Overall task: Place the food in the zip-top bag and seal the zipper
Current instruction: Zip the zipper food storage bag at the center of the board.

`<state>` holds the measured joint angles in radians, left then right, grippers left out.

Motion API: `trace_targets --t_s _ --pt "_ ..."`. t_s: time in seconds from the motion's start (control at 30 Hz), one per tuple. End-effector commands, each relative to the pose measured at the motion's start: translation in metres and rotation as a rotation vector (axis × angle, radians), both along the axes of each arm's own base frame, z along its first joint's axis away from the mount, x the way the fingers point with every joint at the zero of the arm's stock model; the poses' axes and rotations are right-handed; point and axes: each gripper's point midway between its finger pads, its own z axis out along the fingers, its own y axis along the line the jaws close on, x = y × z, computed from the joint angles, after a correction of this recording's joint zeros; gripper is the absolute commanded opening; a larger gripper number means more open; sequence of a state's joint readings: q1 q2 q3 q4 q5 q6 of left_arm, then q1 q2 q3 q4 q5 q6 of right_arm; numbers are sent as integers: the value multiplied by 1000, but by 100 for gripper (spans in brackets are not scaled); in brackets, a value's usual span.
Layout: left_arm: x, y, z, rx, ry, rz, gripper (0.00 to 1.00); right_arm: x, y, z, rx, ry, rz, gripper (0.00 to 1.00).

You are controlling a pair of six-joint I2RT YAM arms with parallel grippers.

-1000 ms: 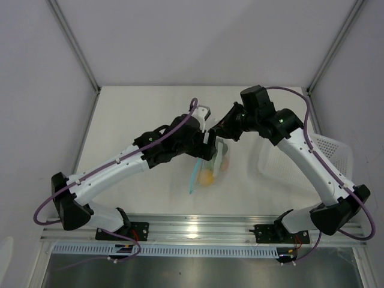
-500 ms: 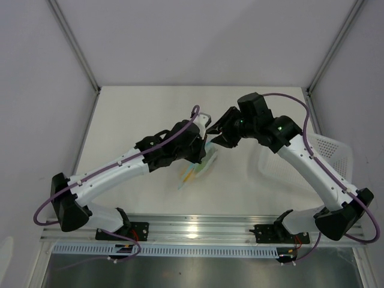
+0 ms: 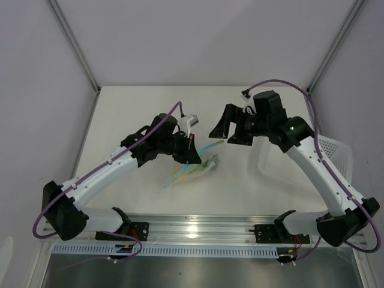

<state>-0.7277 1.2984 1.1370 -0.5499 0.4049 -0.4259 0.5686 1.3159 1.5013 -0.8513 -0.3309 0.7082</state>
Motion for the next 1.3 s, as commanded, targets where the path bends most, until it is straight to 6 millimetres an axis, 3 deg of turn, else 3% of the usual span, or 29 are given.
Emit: trace_targets --t_s 0.0,0.1,0.2,0.23,0.33,0.4,0.5,0.7,0.97,1.03,1.13,1.23,1.27 --pt "-15 -8 43 -157 -42 -124 1 -15 -19 16 26 -236 234 99" --pt "-17 -10 49 -186 -29 -164 1 -20 -37 11 93 -295 290 99" --pt "-20 -11 52 -221 20 -193 1 -22 -42 2 103 -396 360 87" --pt "-23 -12 55 -240 35 -210 1 -31 -39 -8 124 -393 415 79" --pt "-23 -13 56 -265 58 -217 1 -33 -35 -14 159 -447 461 62" --pt "-25 -15 58 -281 76 -239 1 -40 -35 -20 175 -487 482 58" --pt "-30 -15 57 -297 109 -259 1 -35 -33 -18 181 -584 506 60" --pt "-34 -17 51 -314 157 -279 1 -7 -36 -29 108 -608 473 83" --pt "-36 -18 46 -316 189 -301 1 6 -30 -41 130 -606 497 82" --pt "-36 -18 46 -320 194 -306 1 3 -23 -46 182 -572 539 78" --pt "-34 -17 47 -326 195 -307 0 -4 -15 -44 257 -562 596 63" --pt "-31 -15 45 -324 201 -301 1 -12 -11 -41 298 -549 632 44" --pt "-30 -14 44 -325 203 -296 1 -14 -11 -40 309 -552 639 31"
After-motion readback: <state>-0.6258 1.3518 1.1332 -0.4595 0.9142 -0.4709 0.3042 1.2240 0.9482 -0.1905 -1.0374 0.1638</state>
